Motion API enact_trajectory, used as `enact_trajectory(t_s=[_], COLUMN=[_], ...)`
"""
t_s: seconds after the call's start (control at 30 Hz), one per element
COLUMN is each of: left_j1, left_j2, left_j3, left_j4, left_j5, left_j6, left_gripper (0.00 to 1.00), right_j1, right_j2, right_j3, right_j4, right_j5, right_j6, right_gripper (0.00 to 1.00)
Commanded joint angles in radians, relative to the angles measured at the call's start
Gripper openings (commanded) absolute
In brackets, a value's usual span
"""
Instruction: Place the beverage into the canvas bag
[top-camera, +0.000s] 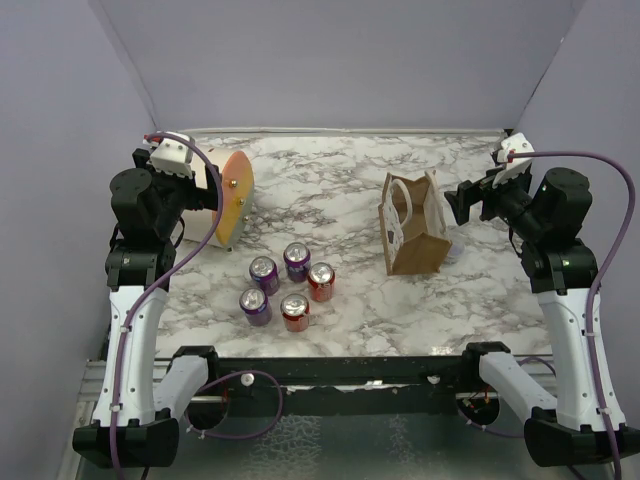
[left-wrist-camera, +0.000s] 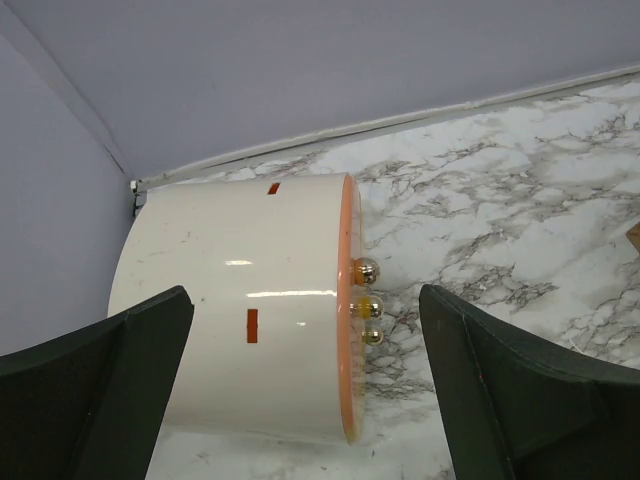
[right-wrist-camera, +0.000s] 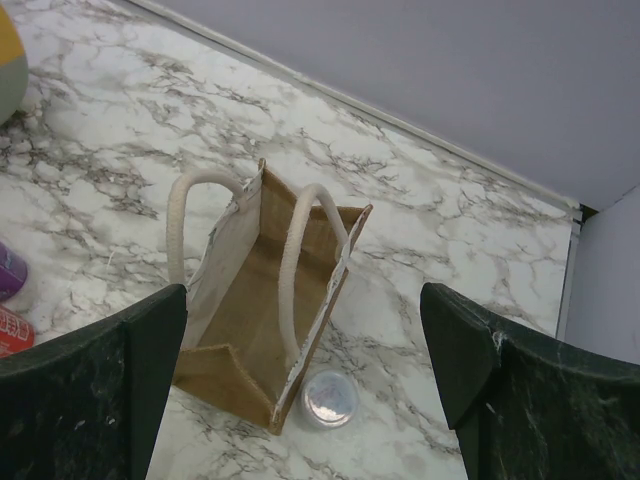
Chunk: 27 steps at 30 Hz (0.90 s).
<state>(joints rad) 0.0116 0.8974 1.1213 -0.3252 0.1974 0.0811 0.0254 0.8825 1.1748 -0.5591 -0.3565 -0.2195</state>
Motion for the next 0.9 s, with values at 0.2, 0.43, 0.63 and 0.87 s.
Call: enact_trajectory(t_s=[0.2, 0.43, 0.63, 0.87], left_j1=[0.004, 0.004, 0.004, 0.001], left_j2=[-0.019, -0.018, -0.016, 0.013], left_j3=[0.016, 0.018, 0.011, 0.012], left_j4=[-0.003, -0.005, -0.004, -0.014], left_j5=[0.022, 0.055, 0.146, 0.175], left_j6=[-0.004, -0.005, 0.015, 0.051], left_gripper=[0.99, 0.99, 0.99, 0.99], right_j1=[0.007, 0.007, 0.007, 0.011], right_j2=[-0.004, -0.005, -0.009, 0.095], right_j3=[-0.001, 0.009, 0.027, 0.078], right_j4=[0.020, 0.012, -0.040, -0.126], right_j5=[-0.019, -0.010, -0.029, -0.188], right_j6=[-0.015, -0.018, -0.083, -0.111], right_gripper=[0.99, 0.99, 0.99, 0.98])
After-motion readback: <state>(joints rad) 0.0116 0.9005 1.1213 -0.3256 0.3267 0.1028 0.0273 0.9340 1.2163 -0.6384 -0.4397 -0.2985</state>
